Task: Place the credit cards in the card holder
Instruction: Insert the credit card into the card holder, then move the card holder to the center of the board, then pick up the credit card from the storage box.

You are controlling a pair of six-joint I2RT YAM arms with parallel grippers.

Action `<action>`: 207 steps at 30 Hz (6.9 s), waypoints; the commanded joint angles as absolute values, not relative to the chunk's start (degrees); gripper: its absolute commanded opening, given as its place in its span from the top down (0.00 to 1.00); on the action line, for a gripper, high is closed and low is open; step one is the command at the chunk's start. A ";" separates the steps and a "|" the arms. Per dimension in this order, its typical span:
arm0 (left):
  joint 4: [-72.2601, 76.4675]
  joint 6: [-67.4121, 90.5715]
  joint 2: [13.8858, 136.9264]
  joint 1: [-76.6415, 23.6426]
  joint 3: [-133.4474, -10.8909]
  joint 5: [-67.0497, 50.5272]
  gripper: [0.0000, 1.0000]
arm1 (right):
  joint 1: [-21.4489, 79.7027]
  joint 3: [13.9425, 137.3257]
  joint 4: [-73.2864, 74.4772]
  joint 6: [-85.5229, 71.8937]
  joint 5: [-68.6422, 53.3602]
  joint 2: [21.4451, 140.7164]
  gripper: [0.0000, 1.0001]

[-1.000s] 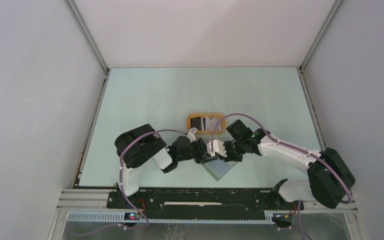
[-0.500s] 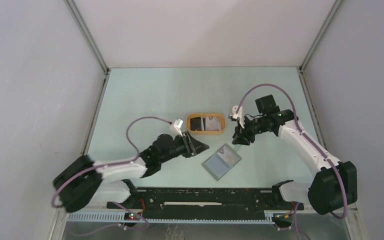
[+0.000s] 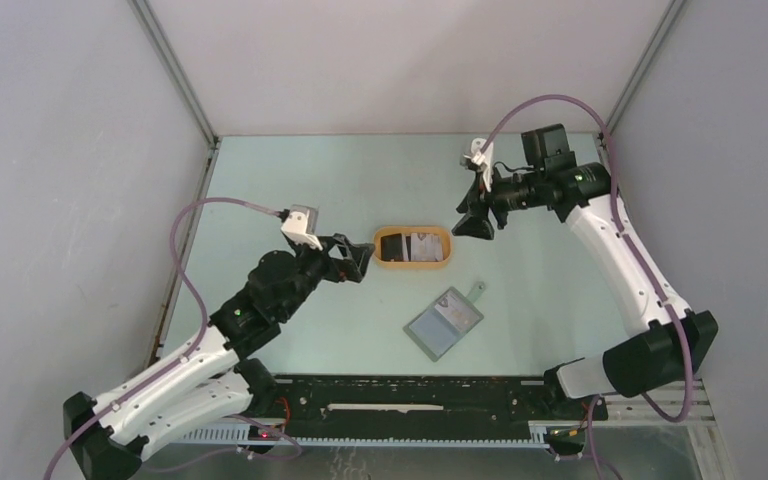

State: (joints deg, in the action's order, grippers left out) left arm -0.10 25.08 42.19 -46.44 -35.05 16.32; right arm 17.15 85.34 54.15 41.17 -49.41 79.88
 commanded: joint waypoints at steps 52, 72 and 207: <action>27.17 39.52 42.10 -40.22 -4.84 -6.28 0.01 | 11.60 61.49 43.75 31.00 -33.80 98.10 0.42; 29.36 42.52 43.56 -40.30 -4.39 -5.89 0.01 | 10.90 63.62 46.18 31.04 -38.56 103.69 0.67; 34.40 43.74 71.35 -26.81 -20.06 -10.39 0.05 | 28.15 86.37 12.62 -34.40 -44.73 124.67 0.46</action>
